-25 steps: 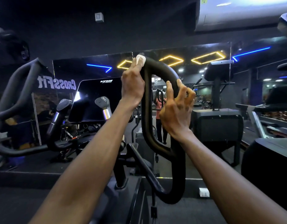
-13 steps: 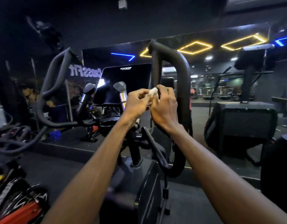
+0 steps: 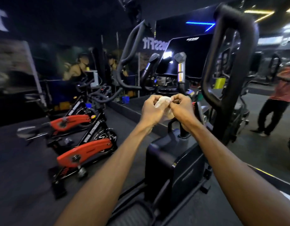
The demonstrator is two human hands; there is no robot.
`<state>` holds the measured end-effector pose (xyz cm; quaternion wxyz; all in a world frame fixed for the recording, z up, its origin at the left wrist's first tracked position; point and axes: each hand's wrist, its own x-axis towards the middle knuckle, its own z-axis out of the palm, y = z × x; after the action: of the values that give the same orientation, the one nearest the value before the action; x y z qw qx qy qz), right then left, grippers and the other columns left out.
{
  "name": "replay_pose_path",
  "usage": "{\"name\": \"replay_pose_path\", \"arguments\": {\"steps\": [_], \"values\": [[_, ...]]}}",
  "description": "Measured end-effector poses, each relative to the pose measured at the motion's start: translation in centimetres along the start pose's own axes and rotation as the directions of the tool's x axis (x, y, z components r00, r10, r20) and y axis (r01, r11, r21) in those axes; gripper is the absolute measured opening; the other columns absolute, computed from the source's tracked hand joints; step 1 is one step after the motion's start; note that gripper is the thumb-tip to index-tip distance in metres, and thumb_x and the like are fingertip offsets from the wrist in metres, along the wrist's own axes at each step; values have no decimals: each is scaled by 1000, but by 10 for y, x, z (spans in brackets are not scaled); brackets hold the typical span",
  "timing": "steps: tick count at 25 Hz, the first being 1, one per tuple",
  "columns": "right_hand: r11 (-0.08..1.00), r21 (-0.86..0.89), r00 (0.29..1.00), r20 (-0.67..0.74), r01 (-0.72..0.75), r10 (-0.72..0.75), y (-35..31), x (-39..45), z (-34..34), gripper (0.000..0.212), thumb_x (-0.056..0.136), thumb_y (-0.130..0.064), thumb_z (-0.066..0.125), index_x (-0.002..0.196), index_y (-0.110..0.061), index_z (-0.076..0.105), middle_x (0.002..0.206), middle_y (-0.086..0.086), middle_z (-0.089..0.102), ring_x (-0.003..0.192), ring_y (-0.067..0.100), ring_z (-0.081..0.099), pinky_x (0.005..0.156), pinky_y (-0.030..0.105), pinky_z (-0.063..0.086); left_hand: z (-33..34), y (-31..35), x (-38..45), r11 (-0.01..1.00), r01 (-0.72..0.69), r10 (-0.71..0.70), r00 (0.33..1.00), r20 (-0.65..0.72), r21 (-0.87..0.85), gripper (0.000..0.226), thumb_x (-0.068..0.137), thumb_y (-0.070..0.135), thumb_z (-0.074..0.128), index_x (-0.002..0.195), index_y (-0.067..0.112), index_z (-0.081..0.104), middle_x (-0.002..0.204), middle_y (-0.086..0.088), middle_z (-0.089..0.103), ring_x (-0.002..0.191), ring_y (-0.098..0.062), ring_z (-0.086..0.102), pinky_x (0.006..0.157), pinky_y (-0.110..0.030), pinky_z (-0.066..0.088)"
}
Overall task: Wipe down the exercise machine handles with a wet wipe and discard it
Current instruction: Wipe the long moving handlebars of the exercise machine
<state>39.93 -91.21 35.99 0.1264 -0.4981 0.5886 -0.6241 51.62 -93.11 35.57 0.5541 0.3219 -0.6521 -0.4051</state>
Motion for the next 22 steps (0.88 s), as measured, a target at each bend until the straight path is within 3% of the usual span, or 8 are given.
{"name": "replay_pose_path", "arguments": {"steps": [4,8,14,19,22], "values": [[944,271,956,271,-190,115,-12,-40,54,22,84,-2,70,74,-16,56,74,13,61,61,18,58,51,26,45,-68,-17,-28,994,82,-66,978,-198,76,5,90,18,67,90,17,62,84,0,66,81,-17,63,76,-33,51],[843,411,897,409,-346,169,-46,-89,122,23,80,7,62,73,-14,56,66,7,58,55,19,57,50,27,48,-158,-26,-64,973,127,-59,944,-324,192,4,91,17,64,88,19,65,83,3,67,80,-16,62,76,-33,50],[835,379,822,551,-400,143,-109,-189,225,14,84,5,58,92,4,70,77,18,64,61,23,56,56,30,43,-297,-3,-147,944,181,-40,893,-449,275,8,94,16,61,87,16,66,85,2,69,81,-12,61,75,-30,49],[817,389,746,661,-427,76,-146,-263,300,14,91,0,59,77,-1,63,75,12,59,69,21,52,63,32,41,-396,16,-209,918,264,-58,829,-555,297,9,90,21,66,96,14,67,92,0,69,85,-15,63,77,-31,52],[799,380,688,724,-467,58,-164,-302,353,17,91,-2,62,101,11,66,88,17,62,79,24,56,71,36,44,-459,20,-233,893,331,-105,813,-573,306,13,86,24,72,93,18,63,92,1,70,85,-16,65,77,-33,54]]}}
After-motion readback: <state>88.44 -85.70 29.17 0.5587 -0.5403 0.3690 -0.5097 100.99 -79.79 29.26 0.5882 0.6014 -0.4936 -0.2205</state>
